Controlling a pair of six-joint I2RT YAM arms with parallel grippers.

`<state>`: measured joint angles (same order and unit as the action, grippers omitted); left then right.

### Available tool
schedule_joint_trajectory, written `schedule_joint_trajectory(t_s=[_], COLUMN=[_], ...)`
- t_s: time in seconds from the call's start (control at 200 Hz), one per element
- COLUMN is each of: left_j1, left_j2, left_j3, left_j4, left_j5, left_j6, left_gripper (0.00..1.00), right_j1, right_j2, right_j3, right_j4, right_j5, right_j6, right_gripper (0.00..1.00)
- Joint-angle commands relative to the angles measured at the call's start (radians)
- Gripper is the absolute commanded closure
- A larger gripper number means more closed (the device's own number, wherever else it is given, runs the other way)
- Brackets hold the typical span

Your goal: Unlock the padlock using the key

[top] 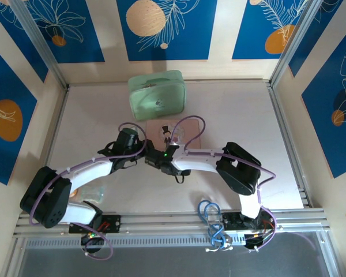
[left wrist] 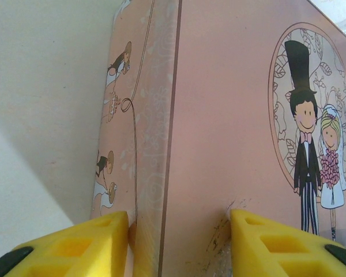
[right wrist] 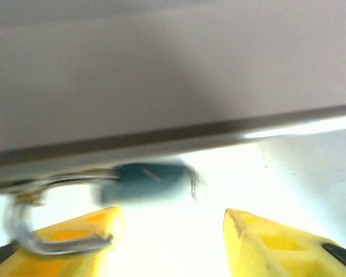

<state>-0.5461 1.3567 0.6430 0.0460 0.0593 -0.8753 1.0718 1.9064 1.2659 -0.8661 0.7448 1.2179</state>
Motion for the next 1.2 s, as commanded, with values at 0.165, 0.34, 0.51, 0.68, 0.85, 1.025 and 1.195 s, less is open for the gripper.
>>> schedule_joint_trajectory(t_s=[0.165, 0.34, 0.51, 0.68, 0.85, 1.025, 1.195], left_j1=[0.003, 0.004, 0.003, 0.004, 0.003, 0.003, 0.003], left_j2=[0.013, 0.005, 0.004, 0.005, -0.001, 0.001, 0.002], left_j3=[-0.041, -0.04, -0.039, -0.039, -0.043, -0.043, -0.042], left_j4=[-0.122, -0.124, -0.121, -0.121, -0.124, -0.12, -0.112], left_j5=[-0.026, -0.023, -0.02, -0.018, -0.022, -0.018, -0.015], left_j6=[0.002, 0.001, 0.001, 0.001, 0.004, 0.001, -0.002], left_gripper=[0.54, 0.54, 0.54, 0.54, 0.54, 0.54, 0.54], right_j1=[-0.019, -0.026, -0.034, -0.057, -0.149, -0.169, -0.159], right_j2=[-0.046, -0.169, -0.31, -0.408, -0.42, -0.377, -0.305], right_j3=[-0.041, -0.204, -0.374, -0.553, -0.671, -0.671, -0.621], right_j4=[0.024, 0.317, 0.565, 0.864, 1.087, 1.186, 1.168], right_j5=[0.014, -0.061, -0.18, -0.338, -0.447, -0.482, -0.466], right_j6=[-0.047, -0.267, -0.396, -0.426, -0.391, -0.398, -0.386], right_gripper=[0.63, 0.47, 0.44, 0.44, 0.49, 0.48, 0.47])
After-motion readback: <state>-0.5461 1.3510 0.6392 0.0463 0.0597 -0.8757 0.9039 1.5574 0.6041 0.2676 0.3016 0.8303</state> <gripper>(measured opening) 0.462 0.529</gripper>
